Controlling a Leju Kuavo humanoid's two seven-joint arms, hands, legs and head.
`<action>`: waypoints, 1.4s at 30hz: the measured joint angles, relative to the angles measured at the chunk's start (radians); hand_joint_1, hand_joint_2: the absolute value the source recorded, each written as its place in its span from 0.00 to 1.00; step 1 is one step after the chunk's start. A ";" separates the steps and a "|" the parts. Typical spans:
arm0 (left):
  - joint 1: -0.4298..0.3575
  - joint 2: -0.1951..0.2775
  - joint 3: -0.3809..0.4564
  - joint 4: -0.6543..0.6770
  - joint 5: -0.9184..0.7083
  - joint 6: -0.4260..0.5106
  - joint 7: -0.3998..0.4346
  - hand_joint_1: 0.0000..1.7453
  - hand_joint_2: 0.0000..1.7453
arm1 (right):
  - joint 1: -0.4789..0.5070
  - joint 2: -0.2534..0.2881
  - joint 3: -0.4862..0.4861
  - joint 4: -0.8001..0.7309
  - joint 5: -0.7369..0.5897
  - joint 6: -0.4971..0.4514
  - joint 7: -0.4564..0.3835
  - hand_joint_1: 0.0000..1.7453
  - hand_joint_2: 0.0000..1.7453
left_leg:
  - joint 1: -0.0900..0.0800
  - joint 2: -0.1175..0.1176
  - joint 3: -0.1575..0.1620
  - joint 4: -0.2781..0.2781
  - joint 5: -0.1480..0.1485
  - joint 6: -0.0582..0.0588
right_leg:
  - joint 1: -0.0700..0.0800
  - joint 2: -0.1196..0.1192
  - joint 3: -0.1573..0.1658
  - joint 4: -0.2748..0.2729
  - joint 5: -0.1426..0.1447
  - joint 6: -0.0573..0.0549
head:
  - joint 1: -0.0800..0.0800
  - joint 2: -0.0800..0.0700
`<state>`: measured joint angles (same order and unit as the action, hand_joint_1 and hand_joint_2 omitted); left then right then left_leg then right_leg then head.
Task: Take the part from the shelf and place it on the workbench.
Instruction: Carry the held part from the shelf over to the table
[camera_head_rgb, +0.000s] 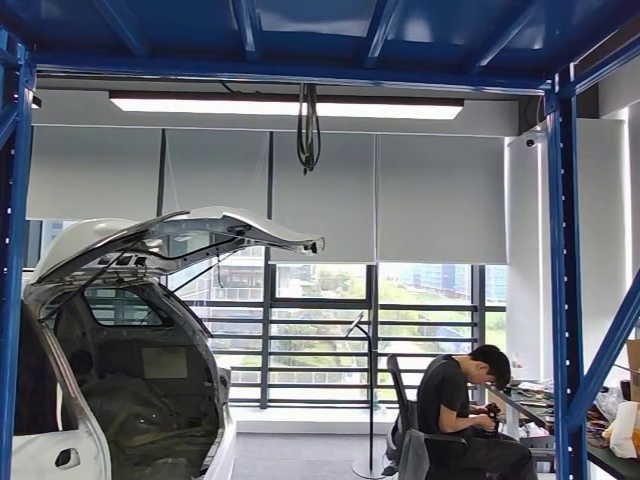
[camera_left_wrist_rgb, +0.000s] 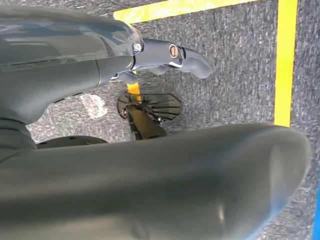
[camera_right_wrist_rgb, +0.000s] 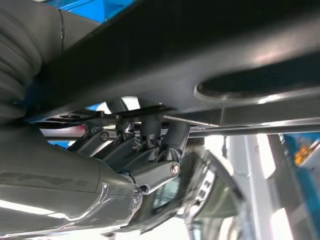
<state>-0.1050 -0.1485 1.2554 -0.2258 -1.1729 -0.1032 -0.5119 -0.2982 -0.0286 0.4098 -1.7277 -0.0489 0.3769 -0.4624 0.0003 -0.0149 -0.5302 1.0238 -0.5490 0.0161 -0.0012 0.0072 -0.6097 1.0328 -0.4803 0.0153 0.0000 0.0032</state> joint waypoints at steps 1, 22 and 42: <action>0.002 0.001 0.000 0.000 -0.002 -0.002 0.006 0.00 1.00 | 0.002 -0.005 0.008 -0.013 0.000 0.002 -0.004 1.00 1.00 | 0.000 0.000 0.000 0.000 0.000 0.000 | 0.000 0.000 0.000 0.000 0.000 0.000 | 0.000 0.000; 0.032 0.043 -0.001 0.000 -0.035 0.027 0.109 0.00 1.00 | 0.008 -0.046 0.067 -0.132 -0.136 0.075 -0.030 1.00 1.00 | 0.002 0.004 0.009 -0.015 0.013 0.023 | -0.010 0.001 -0.012 0.037 -0.029 0.022 | 0.000 0.000; 0.039 0.044 -0.001 0.000 -0.042 0.027 0.122 0.00 1.00 | 0.009 -0.056 0.114 -0.088 -0.195 0.114 0.014 1.00 1.00 | 0.014 0.006 -0.133 0.263 -0.106 -0.034 | -0.010 -0.005 0.002 -0.009 0.000 -0.025 | 0.000 0.000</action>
<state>-0.0662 -0.1046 1.2548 -0.2258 -1.2149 -0.0763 -0.3903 -0.2894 -0.0847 0.5235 -1.8161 -0.2437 0.4911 -0.4484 0.0139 -0.0085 -0.6632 1.2865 -0.6548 -0.0176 -0.0117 0.0021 -0.6072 1.0238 -0.4800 -0.0102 0.0000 0.0034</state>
